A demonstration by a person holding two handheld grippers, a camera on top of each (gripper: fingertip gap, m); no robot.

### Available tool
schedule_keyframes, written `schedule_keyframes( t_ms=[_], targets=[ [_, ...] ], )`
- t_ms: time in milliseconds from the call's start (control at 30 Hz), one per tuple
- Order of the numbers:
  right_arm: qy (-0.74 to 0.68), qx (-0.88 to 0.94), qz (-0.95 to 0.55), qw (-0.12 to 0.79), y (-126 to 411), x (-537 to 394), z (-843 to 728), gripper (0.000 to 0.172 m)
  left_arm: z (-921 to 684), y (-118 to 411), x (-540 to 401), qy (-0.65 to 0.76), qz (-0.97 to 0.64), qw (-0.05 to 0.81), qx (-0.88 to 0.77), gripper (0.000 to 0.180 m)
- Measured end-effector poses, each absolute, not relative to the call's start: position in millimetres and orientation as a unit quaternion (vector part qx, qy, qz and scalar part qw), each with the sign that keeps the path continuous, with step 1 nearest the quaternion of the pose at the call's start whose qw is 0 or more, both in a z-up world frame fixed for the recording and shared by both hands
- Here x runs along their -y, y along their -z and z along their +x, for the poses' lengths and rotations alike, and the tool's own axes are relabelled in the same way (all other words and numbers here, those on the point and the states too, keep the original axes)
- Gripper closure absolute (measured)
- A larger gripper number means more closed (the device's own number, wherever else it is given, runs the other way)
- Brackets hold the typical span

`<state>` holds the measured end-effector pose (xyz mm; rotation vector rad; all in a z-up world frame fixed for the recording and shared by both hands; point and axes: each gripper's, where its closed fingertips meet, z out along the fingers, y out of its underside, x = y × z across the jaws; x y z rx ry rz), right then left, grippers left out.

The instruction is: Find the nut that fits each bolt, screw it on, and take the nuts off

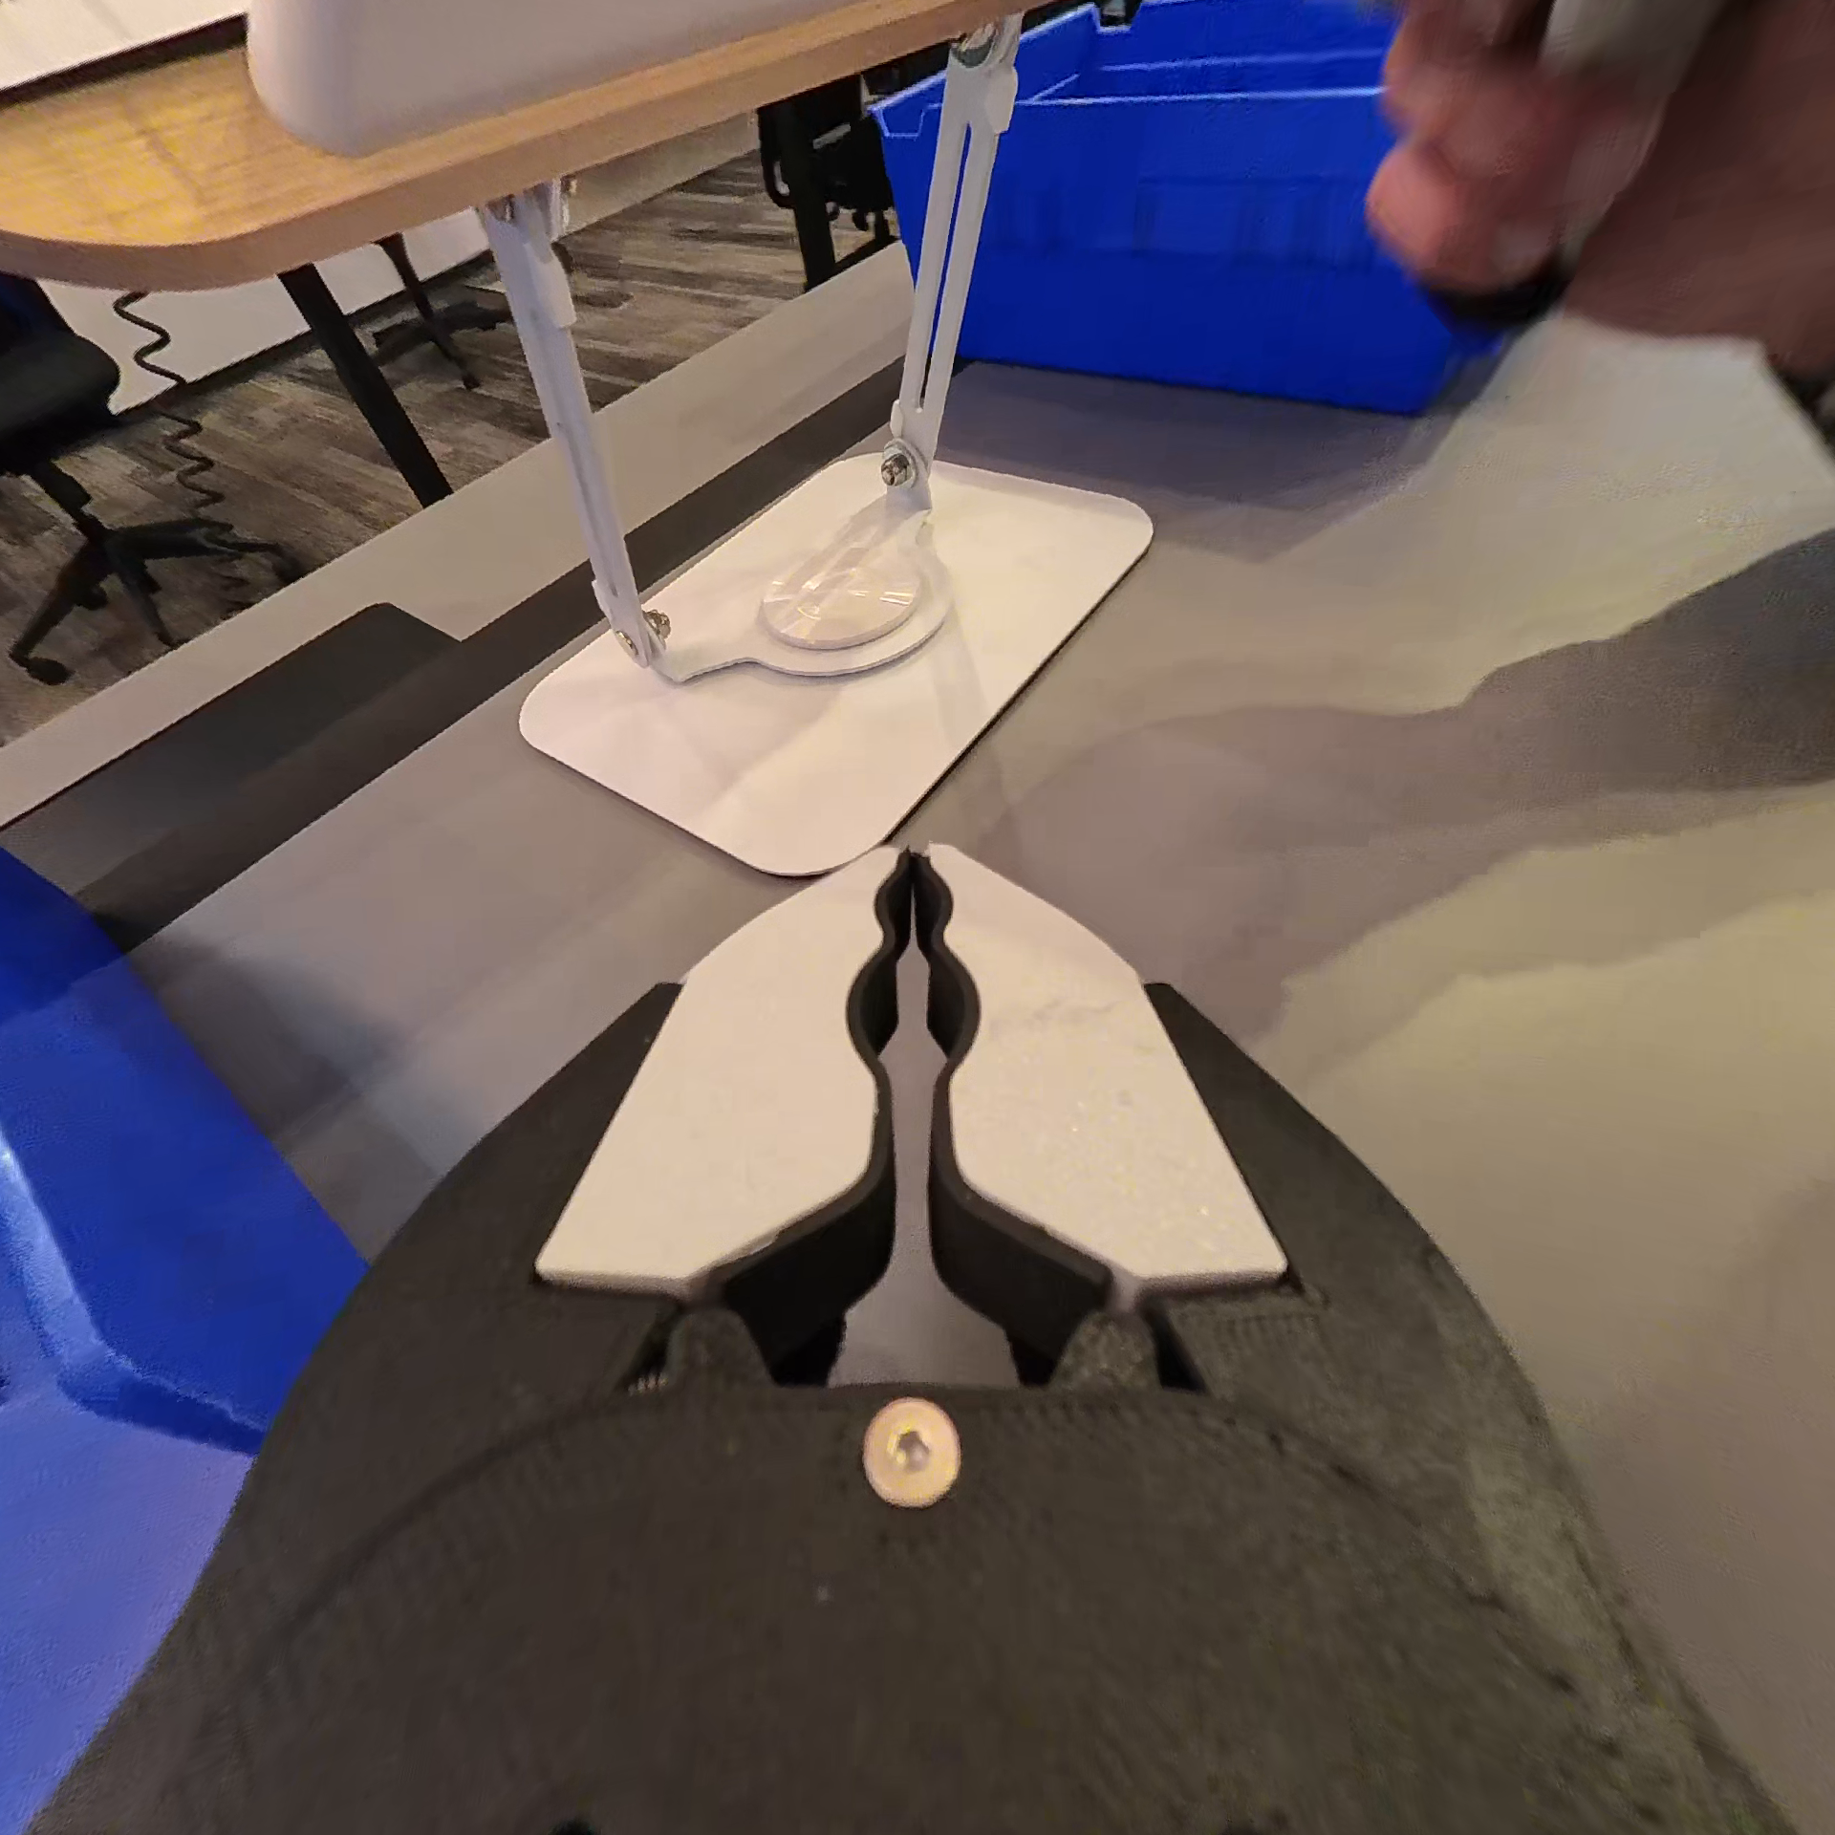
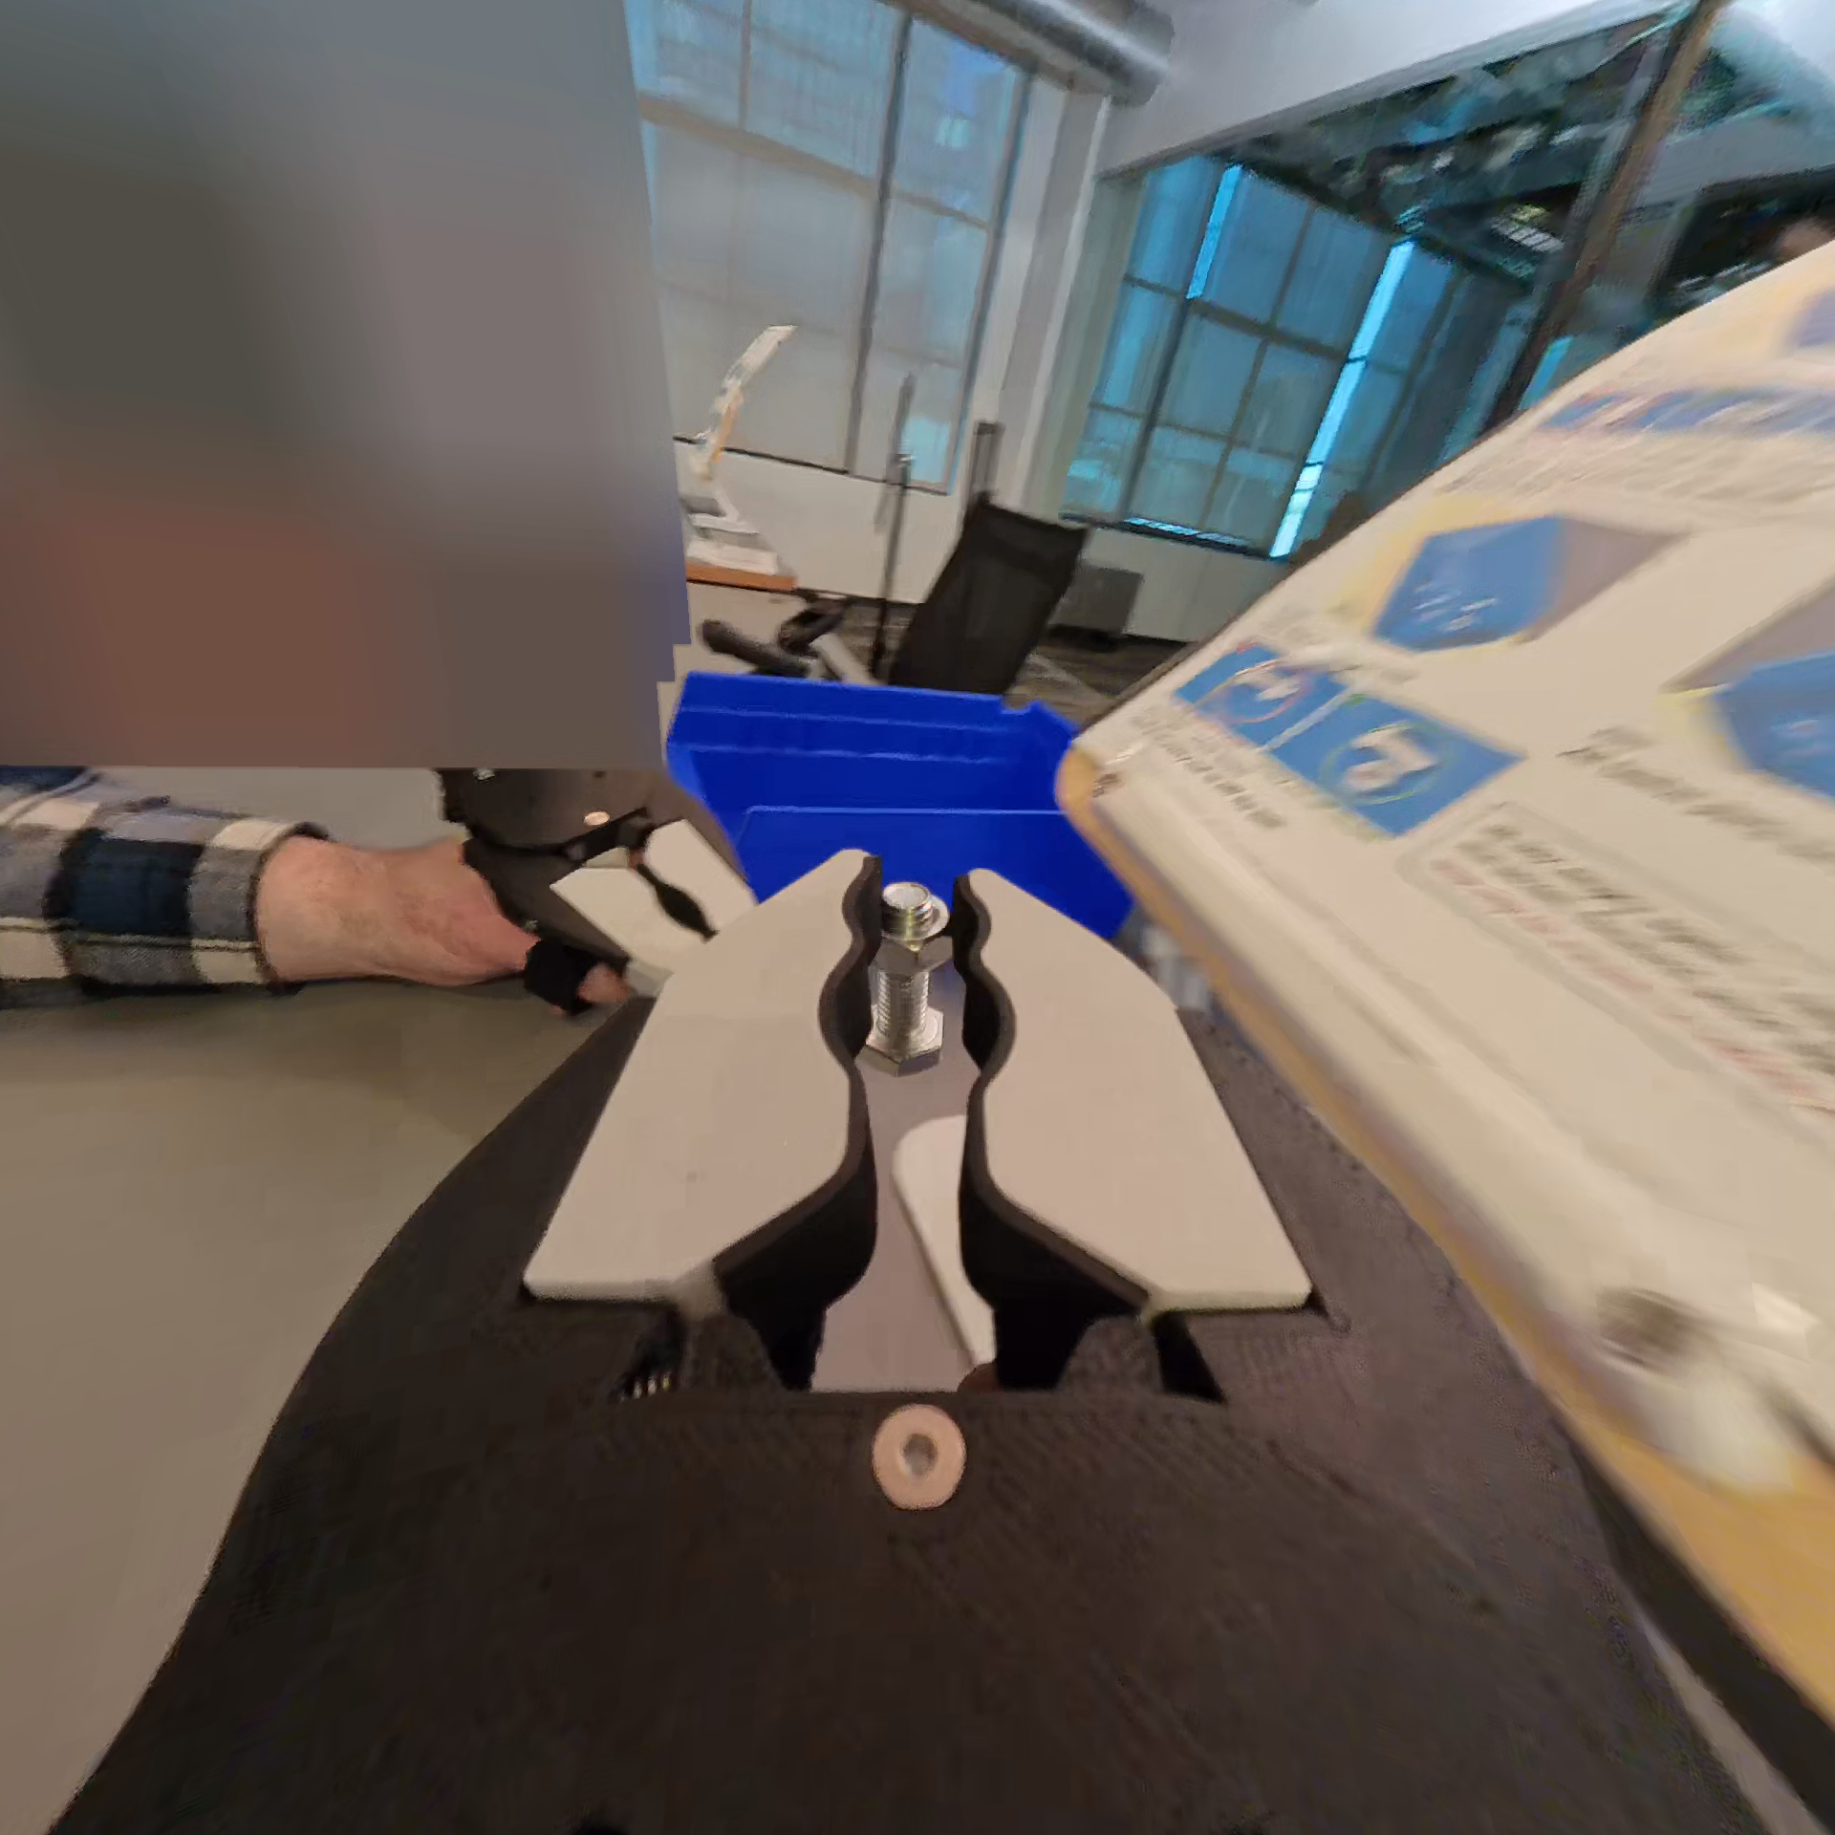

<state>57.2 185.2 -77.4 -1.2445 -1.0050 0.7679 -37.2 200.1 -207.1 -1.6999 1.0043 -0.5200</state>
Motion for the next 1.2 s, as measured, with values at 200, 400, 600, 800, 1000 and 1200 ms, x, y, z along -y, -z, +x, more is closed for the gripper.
schedule_keyframes(
  t_ms=[200,400,600,800,1000,1200],
  targets=[
    [-0.195,0.348,-0.583,0.708,16.7,-224.5,191.6,0.158,-35.4,209.8,-201.0,0.207,-0.713,0.519,-0.424,0.180],
    [-0.059,0.246,-0.694,0.674,42.7,-282.6,324.5,0.158,-35.1,210.2,-202.0,0.207,-0.714,0.518,-0.423,0.180],
    [-0.064,0.204,-0.779,0.590,108.5,-311.5,362.3,0.157,-34.0,211.4,-201.3,0.202,-0.714,0.516,-0.428,0.180],
    [-0.069,0.196,-0.833,0.513,153.0,-319.0,372.2,0.158,-33.1,213.0,-201.0,0.201,-0.715,0.512,-0.431,0.180],
    [-0.057,0.203,-0.878,0.429,202.1,-324.3,374.9,0.157,-32.2,214.5,-200.5,0.196,-0.715,0.510,-0.436,0.179],
    [-0.042,0.210,-0.894,0.394,218.4,-325.9,375.8,0.157,-31.6,215.4,-200.1,0.196,-0.715,0.508,-0.439,0.178]
  ],
)
